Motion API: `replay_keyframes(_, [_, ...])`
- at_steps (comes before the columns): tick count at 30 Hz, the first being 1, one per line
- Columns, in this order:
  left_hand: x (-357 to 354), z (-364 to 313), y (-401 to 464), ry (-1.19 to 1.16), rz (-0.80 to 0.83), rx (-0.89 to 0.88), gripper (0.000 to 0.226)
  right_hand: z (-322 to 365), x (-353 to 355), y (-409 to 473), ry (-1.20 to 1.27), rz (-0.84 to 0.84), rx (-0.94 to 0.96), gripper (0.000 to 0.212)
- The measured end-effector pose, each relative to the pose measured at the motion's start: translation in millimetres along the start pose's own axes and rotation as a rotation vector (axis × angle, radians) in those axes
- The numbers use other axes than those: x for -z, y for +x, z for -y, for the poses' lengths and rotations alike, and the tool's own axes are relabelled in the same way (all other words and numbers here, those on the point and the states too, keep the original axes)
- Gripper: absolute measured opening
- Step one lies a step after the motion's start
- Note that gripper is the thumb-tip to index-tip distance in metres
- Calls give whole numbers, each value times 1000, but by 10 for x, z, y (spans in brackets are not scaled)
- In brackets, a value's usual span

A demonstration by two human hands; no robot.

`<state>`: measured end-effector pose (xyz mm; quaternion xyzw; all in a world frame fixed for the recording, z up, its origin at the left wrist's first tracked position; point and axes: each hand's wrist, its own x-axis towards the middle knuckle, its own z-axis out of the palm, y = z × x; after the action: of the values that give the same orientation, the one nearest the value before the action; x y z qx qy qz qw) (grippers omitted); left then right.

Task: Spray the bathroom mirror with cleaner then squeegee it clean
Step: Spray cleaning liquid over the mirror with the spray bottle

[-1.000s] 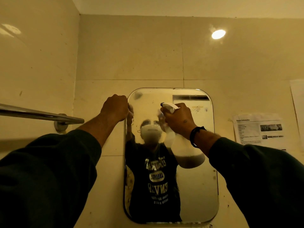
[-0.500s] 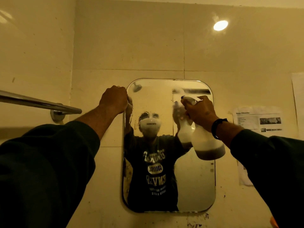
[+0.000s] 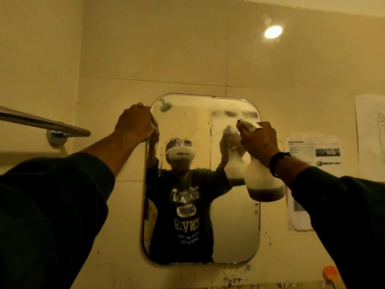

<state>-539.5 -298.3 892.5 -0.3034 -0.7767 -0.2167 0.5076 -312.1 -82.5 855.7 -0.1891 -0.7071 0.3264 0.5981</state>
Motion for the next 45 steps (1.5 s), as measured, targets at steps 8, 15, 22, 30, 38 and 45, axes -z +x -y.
replay_keyframes(8, [-83,30,5,16,-35,-9,25,-144,172,10,20,-105,28,32])
replay_keyframes(15, [-73,21,16,38,-21,-1,25,-289,260,-27,-100,-79,0,35])
replay_keyframes(22, [-84,15,8,39,-19,7,27,-350,290,-64,-5,10,22,38])
replay_keyframes(30, [-55,30,24,40,-8,-1,31,-218,142,-140,16,73,57,39])
replay_keyframes(38, [-77,41,13,13,-17,-2,27,-148,20,-158,103,32,22,37])
replay_keyframes(45, [-70,29,15,25,-9,-5,27,-123,-107,-250,127,130,79,26])
